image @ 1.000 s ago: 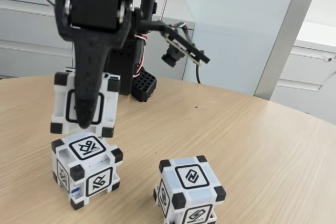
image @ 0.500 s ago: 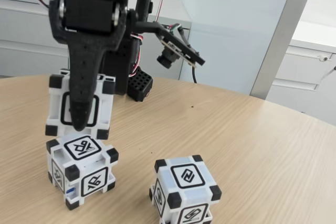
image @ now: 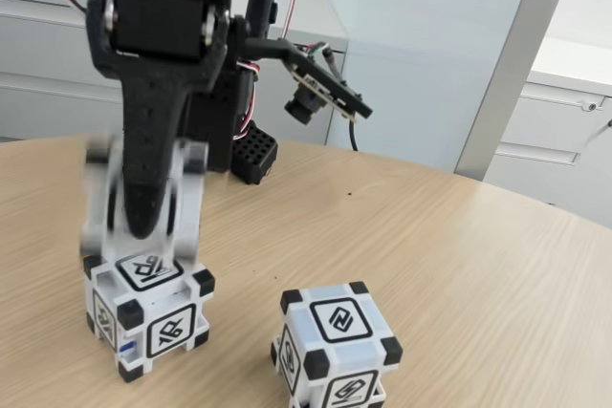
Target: Stack cubes from left to right.
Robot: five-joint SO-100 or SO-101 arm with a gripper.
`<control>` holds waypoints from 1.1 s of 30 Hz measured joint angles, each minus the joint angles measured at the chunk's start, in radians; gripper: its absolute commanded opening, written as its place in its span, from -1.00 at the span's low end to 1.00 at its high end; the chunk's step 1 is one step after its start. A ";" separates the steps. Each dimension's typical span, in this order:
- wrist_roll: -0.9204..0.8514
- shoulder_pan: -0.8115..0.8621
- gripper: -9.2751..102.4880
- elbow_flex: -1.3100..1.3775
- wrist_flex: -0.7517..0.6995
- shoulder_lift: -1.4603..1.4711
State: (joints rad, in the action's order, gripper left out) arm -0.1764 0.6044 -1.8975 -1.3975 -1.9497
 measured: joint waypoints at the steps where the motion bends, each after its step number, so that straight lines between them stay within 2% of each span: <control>1: 0.000 0.000 -0.27 0.000 0.000 0.000; 23: 0.055 -0.005 -0.09 0.002 -0.005 0.000; 33: 0.058 -0.005 -0.07 0.002 -0.008 -0.006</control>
State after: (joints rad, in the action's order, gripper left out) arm -0.1181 0.5998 -1.8960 -1.4051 -1.9558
